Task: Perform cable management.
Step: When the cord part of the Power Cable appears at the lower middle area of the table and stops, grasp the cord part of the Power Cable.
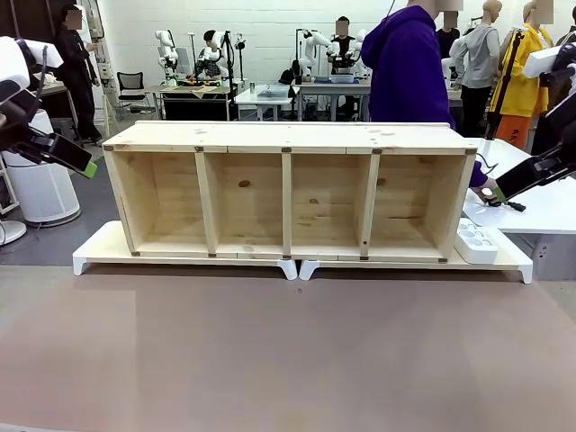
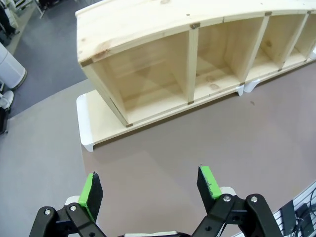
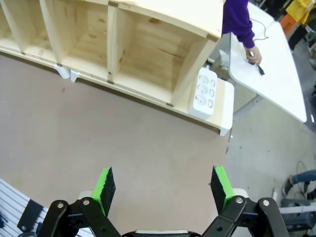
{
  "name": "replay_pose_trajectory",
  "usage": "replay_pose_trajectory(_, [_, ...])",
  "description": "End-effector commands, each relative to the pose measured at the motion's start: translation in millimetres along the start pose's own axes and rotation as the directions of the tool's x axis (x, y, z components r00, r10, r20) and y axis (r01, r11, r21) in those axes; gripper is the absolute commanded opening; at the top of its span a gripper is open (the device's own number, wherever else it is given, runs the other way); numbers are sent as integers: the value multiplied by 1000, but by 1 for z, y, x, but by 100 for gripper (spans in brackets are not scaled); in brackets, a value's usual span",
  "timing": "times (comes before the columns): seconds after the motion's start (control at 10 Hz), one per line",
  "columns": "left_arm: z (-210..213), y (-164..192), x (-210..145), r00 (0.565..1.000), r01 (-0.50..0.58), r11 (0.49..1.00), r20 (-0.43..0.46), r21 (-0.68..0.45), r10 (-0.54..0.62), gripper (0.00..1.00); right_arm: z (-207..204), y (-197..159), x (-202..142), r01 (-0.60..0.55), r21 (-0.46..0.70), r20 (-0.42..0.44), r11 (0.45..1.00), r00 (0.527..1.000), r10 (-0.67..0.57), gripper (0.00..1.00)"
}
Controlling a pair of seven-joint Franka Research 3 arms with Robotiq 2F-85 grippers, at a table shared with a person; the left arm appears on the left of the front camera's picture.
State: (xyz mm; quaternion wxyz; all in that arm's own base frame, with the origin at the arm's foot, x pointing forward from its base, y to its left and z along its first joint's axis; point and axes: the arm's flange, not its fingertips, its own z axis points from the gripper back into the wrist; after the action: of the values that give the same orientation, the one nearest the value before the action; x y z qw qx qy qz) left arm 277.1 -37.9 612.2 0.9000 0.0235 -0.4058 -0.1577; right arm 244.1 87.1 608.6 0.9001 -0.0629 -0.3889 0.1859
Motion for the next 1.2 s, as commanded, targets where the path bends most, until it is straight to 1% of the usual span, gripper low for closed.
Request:
replay_pose_trajectory(0.0, [0, 3, 0, 1000, -23, 1000, 5, 8, 23, 100, 0, -2, 0, 5, -1, -2, 1000, 1000, -5, 100])
replay_pose_trajectory(1.1, [0, 3, 0, 1000, -23, 1000, 5, 8, 23, 100, 0, -2, 0, 5, -1, -2, 1000, 1000, -5, 100])
